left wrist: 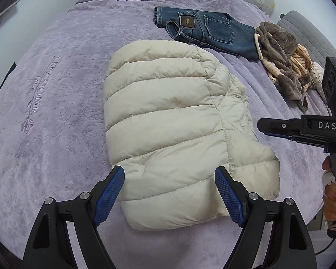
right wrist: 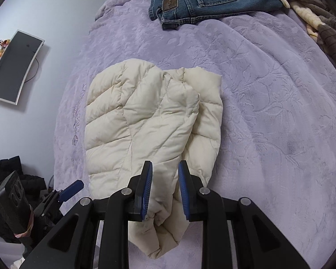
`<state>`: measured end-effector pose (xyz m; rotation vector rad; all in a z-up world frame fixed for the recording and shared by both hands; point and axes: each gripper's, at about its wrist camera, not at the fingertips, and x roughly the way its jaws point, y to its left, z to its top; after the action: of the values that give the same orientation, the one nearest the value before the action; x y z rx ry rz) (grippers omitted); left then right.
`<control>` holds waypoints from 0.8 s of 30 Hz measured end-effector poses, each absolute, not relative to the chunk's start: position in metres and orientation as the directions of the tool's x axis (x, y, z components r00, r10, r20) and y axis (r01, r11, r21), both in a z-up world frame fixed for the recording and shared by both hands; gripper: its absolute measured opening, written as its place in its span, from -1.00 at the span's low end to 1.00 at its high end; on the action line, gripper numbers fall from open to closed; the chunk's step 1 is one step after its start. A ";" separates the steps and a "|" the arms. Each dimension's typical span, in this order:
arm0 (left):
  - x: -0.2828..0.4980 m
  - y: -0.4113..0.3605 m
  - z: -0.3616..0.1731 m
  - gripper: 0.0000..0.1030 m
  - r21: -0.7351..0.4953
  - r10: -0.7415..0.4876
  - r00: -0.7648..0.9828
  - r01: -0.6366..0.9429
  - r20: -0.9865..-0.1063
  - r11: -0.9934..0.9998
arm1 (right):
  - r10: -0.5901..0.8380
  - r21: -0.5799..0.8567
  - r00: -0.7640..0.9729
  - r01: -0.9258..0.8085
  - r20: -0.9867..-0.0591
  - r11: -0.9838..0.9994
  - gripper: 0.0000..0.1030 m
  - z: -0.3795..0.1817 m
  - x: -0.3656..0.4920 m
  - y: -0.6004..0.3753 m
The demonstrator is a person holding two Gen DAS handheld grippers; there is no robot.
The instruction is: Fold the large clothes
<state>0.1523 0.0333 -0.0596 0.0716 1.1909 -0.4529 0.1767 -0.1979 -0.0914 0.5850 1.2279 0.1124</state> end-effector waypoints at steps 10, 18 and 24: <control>0.144 0.056 -0.032 0.62 -0.147 -0.242 0.296 0.307 -0.924 0.940 | 0.325 0.412 0.339 0.227 -0.883 0.882 0.24 -0.057 0.144 -0.174; 0.133 0.065 -0.012 1.00 -0.125 -0.208 0.308 0.269 -0.928 0.955 | 0.230 0.315 0.335 0.227 -0.914 0.922 0.58 -0.031 0.127 -0.155; 0.125 0.071 0.009 1.00 -0.097 -0.178 0.362 0.230 -0.915 0.968 | 0.104 0.203 0.391 0.221 -0.915 0.954 0.99 -0.006 0.116 -0.139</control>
<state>0.1254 0.0707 0.0091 0.0508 1.1712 -0.2628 0.1161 -0.1391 -0.0058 0.3139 1.1727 -0.0758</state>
